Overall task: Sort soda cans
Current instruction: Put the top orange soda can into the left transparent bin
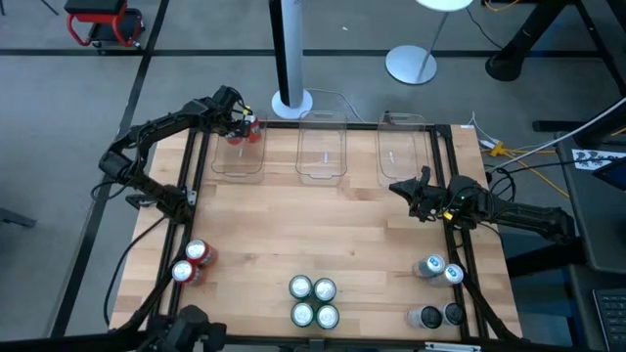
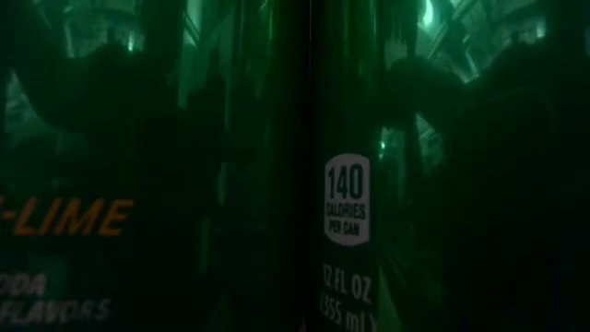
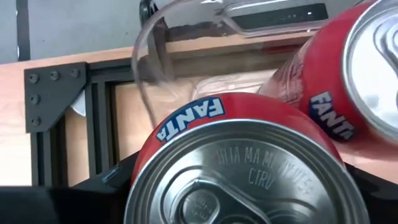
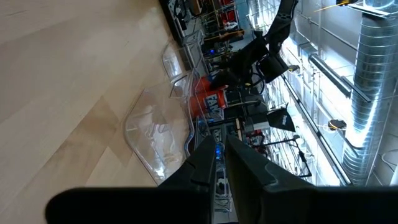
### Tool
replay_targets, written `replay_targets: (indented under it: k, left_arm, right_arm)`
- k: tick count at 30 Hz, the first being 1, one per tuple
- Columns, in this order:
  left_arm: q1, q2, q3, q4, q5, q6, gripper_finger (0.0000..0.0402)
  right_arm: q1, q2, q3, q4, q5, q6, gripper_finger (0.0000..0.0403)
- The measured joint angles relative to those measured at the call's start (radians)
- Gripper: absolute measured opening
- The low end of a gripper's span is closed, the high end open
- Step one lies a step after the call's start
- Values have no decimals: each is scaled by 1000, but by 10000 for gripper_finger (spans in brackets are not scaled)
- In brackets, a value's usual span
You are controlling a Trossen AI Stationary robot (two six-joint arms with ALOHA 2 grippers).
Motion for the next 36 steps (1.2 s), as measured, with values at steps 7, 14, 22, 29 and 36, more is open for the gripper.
replay_targets:
  k: [7,14,22,29,36]
  left_arm:
    - [0,33,-3,27,5,-1,360]
    - [1,34,-3,46,1,4,360]
    - [1,-16,11,-9,0,20,351]
    - [-9,-89,99,-124,0,25,351]
    - [-90,-166,150,-148,27,34,345]
  right_arm:
    - [0,0,0,-1,0,0,37]
    - [0,0,0,-2,-4,0,37]
    - [0,0,0,-2,-4,0,37]
    - [0,0,0,-1,-4,0,37]
    - [0,0,0,-1,-4,0,37]
